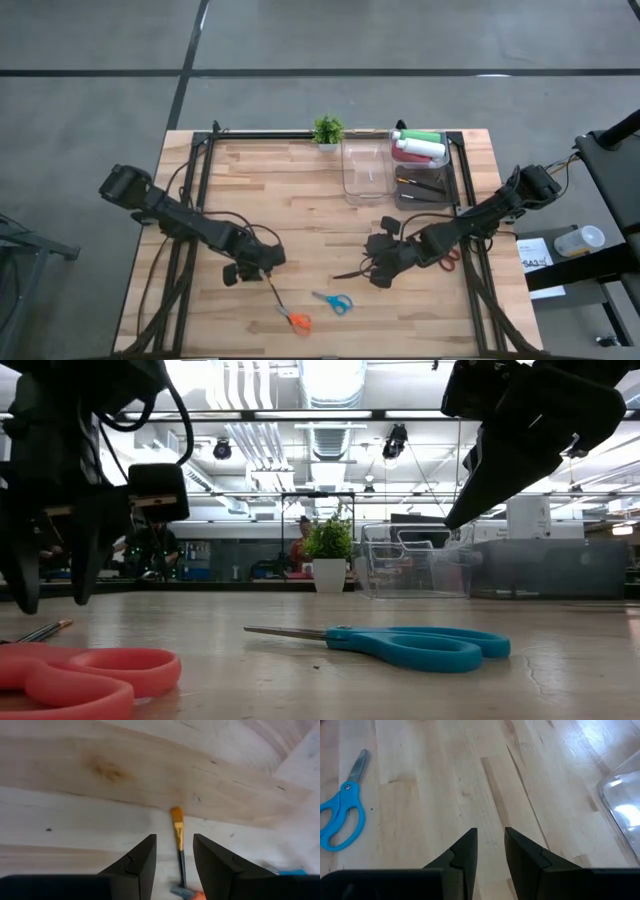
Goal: Pick & Place Paint Supplies
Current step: Put the gold paintbrush into the black bin
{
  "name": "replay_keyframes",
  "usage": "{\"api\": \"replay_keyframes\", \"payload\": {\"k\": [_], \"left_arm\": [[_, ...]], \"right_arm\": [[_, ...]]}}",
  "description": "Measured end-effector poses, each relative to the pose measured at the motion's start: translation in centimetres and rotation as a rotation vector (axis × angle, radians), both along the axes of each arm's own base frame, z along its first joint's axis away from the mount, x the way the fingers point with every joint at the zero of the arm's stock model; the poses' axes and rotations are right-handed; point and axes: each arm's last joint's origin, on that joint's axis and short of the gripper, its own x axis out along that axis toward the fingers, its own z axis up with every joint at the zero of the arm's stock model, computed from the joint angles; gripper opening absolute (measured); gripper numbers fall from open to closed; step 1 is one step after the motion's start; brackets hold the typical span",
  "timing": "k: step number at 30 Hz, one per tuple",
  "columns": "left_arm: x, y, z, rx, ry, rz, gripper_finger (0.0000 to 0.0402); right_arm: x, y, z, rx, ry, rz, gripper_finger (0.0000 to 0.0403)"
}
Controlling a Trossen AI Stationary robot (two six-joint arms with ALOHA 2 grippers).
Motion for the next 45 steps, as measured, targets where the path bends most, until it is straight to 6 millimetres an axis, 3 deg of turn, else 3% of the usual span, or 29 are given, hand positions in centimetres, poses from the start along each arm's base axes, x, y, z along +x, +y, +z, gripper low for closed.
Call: {"api": "replay_keyframes", "payload": {"k": [31,39,45], "left_arm": [[0.9,0.6,-1.6,-0.018,0.061,0.054,0.0135],[1.0,1.0,-1.8,-0.113,0.144,0.199,0.0135],[1.0,1.0,-1.8,-0.09,0.114,0.117,0.0135]], "right_arm": [[0.0,0.0,0.0,0.0,0.0,0.0,0.0093],[0.0,0.0,0.0,0.0,-0.001,-0.001,0.0093],[0.0,0.0,0.0,-0.001,-0.001,-0.001,0.0093]]}}
